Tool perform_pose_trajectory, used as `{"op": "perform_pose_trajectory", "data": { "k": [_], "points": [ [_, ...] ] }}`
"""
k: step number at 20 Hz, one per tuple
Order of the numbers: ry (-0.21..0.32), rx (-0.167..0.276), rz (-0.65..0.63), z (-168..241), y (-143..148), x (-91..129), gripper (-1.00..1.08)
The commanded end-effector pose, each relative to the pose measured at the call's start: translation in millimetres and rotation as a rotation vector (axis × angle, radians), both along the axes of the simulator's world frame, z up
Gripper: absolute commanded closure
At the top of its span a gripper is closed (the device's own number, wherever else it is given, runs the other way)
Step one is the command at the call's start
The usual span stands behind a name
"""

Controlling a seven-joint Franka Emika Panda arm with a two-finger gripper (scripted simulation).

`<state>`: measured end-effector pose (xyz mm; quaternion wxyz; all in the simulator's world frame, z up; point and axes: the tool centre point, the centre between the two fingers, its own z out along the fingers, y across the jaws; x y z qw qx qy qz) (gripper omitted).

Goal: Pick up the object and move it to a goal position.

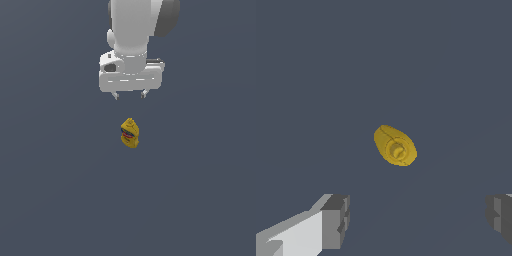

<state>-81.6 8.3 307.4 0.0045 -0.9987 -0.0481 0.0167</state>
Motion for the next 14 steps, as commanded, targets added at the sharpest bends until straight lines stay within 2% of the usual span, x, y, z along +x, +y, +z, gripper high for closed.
{"op": "perform_pose_trajectory", "data": {
  "k": [1,14],
  "points": [
    [-0.002,0.001,0.036,-4,0,1,-0.92],
    [-0.016,0.005,0.339,-37,0,5,-0.92]
  ]
}}
